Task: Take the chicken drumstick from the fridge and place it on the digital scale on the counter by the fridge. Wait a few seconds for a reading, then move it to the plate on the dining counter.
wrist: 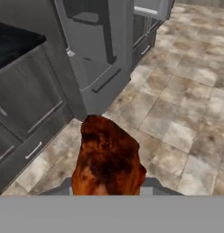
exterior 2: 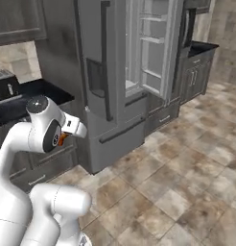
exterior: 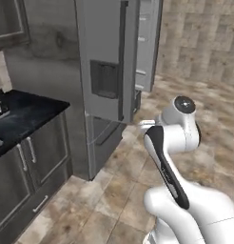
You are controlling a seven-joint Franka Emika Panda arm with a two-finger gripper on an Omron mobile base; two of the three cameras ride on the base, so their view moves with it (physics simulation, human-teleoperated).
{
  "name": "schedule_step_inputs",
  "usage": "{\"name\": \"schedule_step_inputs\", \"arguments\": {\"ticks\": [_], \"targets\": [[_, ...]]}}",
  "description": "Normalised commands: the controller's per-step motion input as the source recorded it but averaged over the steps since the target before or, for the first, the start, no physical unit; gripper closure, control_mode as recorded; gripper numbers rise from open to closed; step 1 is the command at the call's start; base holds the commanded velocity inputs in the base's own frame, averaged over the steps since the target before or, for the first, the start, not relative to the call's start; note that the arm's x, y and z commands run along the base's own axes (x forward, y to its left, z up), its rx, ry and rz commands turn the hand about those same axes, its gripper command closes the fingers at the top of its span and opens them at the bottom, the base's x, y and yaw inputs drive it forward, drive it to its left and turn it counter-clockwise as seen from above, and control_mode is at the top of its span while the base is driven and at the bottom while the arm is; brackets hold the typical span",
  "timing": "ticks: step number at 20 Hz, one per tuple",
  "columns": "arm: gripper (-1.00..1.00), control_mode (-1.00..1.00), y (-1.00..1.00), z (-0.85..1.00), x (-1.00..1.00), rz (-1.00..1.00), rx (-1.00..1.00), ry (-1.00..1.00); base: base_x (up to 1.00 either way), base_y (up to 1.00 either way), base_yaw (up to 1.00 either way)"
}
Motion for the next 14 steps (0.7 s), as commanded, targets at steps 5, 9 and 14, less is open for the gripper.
{"name": "schedule_step_inputs", "arguments": {"ticks": [5,9,14], "targets": [[1.0,1.0,0.0,0.0,0.0,0.0,0.0,0.0,-0.67,-0.07,-0.75],[1.0,1.0,0.0,0.0,0.0,0.0,0.0,0.0,-0.55,-0.25,-0.74],[1.0,1.0,0.0,0.0,0.0,0.0,0.0,0.0,-0.2,-0.6,-0.63]]}}
